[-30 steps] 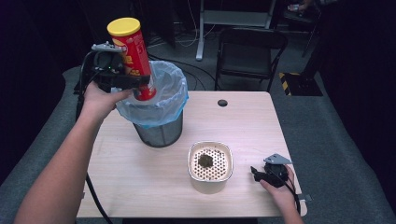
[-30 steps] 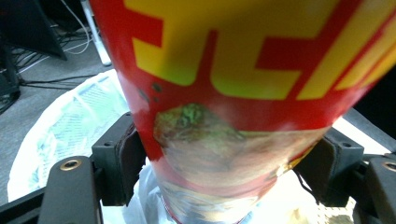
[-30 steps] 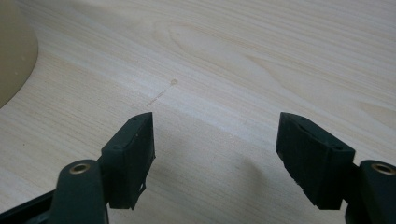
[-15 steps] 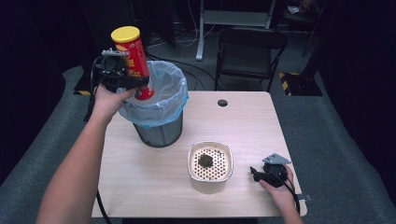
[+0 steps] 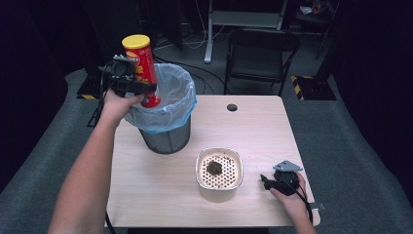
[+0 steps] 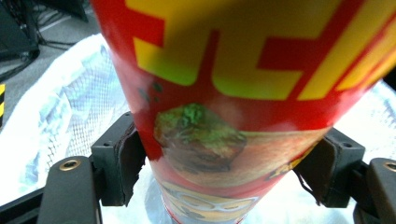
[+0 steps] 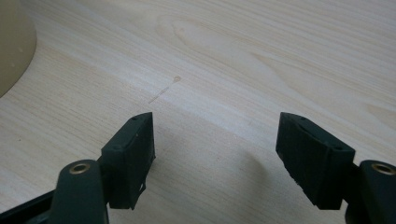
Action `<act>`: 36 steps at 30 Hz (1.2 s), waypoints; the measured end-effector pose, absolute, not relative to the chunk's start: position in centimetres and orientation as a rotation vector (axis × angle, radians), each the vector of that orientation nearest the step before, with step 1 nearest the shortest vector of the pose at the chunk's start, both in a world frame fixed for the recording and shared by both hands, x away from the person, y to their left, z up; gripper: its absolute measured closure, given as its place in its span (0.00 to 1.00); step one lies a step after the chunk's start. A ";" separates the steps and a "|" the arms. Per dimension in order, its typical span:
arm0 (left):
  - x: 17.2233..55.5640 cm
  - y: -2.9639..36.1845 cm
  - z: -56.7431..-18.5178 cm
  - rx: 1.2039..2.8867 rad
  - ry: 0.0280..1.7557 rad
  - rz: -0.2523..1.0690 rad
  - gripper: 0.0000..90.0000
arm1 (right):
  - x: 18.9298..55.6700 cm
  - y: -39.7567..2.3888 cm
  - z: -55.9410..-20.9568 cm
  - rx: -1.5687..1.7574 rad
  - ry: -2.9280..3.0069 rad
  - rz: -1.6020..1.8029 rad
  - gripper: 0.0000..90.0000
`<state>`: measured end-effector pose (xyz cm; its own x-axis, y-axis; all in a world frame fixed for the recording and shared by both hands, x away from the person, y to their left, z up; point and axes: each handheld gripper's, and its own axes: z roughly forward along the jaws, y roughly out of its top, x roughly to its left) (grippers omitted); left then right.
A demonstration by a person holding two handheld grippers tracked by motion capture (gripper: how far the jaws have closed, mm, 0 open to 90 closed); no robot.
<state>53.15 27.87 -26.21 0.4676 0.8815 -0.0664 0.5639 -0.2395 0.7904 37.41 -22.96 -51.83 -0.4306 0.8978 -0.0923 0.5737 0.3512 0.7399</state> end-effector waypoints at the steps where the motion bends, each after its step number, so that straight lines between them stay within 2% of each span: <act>1: 53.3 27.8 -26.5 1.948 1.218 0.506 0.26 | 37.4 -23.0 -51.8 1.278 2.127 0.875 0.31; 7: 53.0 28.2 -26.4 1.916 1.258 0.589 0.18 | 37.4 -23.0 -51.8 1.279 2.118 0.874 0.31; 10: 52.7 28.5 -26.2 1.904 1.246 0.596 0.18 | 37.3 -23.1 -51.8 1.284 2.120 0.887 0.31; 15: 51.6 29.0 -25.8 1.894 1.215 0.570 0.24 | 37.3 -23.0 -51.8 1.275 2.125 0.880 0.31; 20: 50.3 29.3 -25.3 1.912 1.167 0.511 0.35 | 37.4 -22.8 -51.9 1.271 2.118 0.873 0.31; 36: 42.6 30.4 -25.1 1.901 0.967 0.471 0.46 | 37.3 -22.8 -51.8 1.277 2.125 0.878 0.31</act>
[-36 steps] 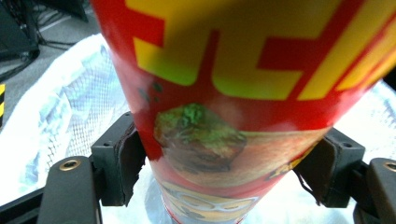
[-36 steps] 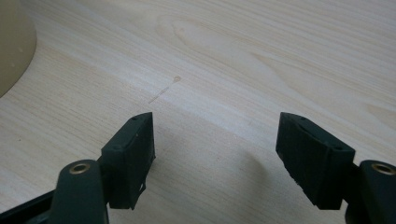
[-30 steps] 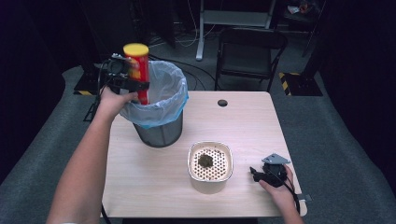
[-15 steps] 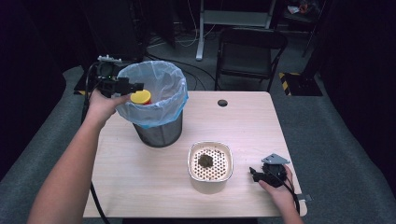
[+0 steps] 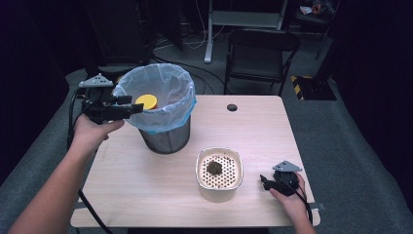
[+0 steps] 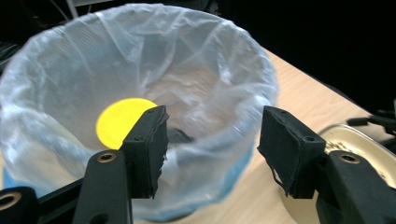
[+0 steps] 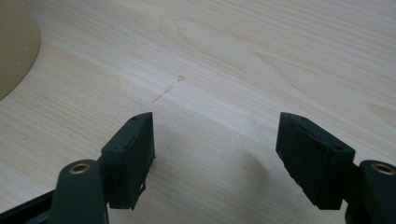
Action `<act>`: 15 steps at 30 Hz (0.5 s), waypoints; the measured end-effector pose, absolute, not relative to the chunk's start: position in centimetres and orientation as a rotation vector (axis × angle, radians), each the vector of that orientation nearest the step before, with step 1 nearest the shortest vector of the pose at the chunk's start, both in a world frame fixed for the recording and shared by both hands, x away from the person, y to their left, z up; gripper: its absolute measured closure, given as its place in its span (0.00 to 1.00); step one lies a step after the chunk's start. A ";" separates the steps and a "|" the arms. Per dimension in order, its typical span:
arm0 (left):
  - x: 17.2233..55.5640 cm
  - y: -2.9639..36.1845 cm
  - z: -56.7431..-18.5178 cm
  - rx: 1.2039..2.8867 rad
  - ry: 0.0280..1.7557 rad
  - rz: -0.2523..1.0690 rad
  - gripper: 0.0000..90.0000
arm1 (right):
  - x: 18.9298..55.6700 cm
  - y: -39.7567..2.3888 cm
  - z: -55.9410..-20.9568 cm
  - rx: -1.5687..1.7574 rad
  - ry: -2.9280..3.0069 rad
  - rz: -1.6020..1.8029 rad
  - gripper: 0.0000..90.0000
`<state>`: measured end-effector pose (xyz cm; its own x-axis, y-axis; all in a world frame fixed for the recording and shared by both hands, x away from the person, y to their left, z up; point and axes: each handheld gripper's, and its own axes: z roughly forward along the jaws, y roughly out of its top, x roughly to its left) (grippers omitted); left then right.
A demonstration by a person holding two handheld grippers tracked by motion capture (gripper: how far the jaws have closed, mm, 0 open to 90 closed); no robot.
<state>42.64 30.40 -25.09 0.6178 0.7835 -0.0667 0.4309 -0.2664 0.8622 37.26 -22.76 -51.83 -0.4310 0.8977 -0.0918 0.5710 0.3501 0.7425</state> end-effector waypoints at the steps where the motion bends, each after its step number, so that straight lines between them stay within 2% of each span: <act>1: 41.9 30.5 -25.4 1.904 0.957 0.472 0.46 | 37.3 -22.7 -51.8 1.280 2.117 0.875 0.31; 8: 40.5 31.0 -27.3 1.911 0.944 0.449 0.47 | 37.3 -22.8 -51.8 1.278 2.124 0.871 0.31; 15: 39.4 31.7 -31.7 1.940 0.957 0.391 0.51 | 37.1 -22.8 -51.8 1.282 2.133 0.881 0.31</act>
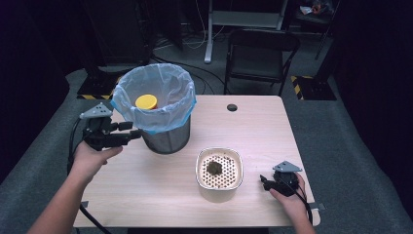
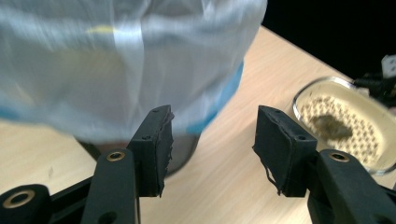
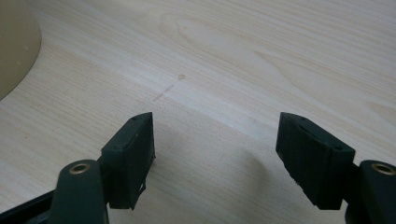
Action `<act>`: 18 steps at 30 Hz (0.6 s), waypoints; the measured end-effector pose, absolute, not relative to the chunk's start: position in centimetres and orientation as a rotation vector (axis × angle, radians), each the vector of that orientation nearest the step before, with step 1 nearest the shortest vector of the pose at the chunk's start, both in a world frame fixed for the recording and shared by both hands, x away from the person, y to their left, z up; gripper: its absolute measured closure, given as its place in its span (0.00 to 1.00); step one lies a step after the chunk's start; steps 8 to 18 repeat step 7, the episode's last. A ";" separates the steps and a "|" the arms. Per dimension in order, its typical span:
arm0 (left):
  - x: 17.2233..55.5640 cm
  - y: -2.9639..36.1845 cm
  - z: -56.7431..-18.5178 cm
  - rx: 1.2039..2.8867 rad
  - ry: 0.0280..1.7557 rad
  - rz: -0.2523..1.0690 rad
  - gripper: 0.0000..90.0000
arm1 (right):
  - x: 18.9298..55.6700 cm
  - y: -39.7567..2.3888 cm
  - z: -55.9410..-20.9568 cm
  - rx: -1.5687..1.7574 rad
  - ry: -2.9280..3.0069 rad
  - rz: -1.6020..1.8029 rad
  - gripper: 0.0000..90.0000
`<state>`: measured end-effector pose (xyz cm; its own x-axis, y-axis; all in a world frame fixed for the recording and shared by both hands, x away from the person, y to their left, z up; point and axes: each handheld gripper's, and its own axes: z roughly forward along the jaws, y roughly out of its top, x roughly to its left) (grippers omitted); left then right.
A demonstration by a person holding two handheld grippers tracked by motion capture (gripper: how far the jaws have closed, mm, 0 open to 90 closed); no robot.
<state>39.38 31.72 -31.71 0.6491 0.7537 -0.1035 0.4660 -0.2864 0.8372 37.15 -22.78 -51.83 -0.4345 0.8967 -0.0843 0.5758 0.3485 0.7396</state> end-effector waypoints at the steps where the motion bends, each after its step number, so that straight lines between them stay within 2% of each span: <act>1: 39.4 31.7 -31.7 1.940 0.957 0.391 0.51 | 37.1 -22.8 -51.8 1.282 2.133 0.881 0.31; 6: 38.5 32.5 -35.6 1.934 0.974 0.417 0.50 | 37.1 -22.7 -51.9 1.303 2.106 0.878 0.31; 18: 38.5 32.5 -35.6 1.934 0.974 0.417 0.48 | 37.1 -22.7 -51.9 1.303 2.106 0.878 0.31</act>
